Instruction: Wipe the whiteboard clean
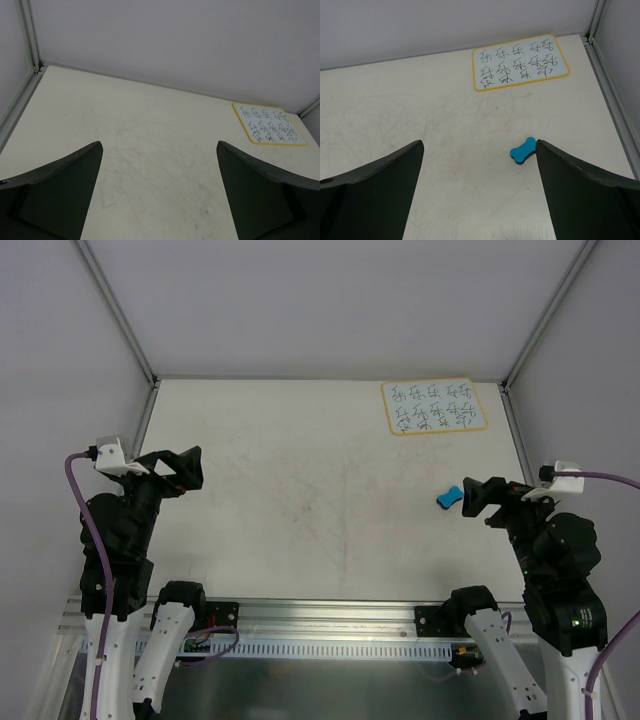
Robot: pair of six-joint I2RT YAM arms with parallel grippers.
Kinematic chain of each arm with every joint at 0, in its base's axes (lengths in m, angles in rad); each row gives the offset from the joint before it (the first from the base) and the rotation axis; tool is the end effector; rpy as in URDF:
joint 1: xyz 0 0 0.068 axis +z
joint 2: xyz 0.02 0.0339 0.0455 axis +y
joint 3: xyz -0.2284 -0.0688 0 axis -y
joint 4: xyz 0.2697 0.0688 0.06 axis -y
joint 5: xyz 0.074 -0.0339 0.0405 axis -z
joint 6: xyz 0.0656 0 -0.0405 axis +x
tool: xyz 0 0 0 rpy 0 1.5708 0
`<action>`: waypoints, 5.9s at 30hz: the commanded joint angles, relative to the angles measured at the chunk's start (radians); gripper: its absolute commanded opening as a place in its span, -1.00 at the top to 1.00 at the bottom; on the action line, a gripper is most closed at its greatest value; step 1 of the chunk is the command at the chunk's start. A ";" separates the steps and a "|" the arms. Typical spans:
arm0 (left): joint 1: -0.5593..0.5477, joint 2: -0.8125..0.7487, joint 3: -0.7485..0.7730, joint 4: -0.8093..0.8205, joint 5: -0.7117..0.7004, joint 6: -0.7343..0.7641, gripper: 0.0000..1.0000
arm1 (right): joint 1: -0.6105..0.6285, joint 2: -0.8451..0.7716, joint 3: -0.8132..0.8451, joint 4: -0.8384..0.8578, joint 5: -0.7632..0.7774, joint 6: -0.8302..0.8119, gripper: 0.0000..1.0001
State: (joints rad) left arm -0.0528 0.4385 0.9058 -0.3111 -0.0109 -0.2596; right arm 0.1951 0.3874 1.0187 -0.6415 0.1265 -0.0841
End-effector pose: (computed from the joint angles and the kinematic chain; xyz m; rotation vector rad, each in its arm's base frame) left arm 0.1647 -0.0080 0.4073 -0.1555 1.4107 -0.2506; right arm 0.1290 0.0171 0.4060 -0.1216 1.5763 -0.0131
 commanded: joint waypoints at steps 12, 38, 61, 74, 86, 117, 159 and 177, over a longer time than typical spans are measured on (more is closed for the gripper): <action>-0.005 0.092 -0.105 0.026 0.078 -0.102 -0.98 | 0.006 0.339 0.029 -0.006 -0.097 0.057 -0.98; -0.005 0.230 -0.183 0.023 0.126 -0.184 -0.97 | 0.007 1.602 0.567 0.505 -0.218 0.263 -0.96; -0.005 0.161 -0.251 0.012 0.161 -0.250 -0.98 | 0.006 1.877 0.649 0.579 -0.292 0.478 -0.89; -0.005 0.198 -0.229 0.012 0.169 -0.244 -0.97 | 0.203 1.632 0.226 0.628 -0.422 0.529 -0.86; -0.005 0.239 -0.226 0.013 0.176 -0.254 -0.97 | 0.607 1.326 -0.152 0.635 -0.495 0.462 -0.90; -0.005 0.647 -0.167 0.010 0.391 -0.153 -0.97 | -0.034 0.958 0.038 -0.165 0.246 0.579 -0.83; -0.251 0.908 -0.056 0.000 0.324 -0.155 -0.97 | -0.155 1.292 0.126 -0.010 0.140 0.574 0.99; -0.348 1.258 0.096 0.000 0.129 -0.175 -0.19 | 0.322 1.186 0.219 0.060 0.136 0.357 0.99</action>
State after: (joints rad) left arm -0.3916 1.6703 0.9718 -0.3103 0.1444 -0.4282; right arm 0.4698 1.5955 1.1973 -0.6018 0.2550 0.3138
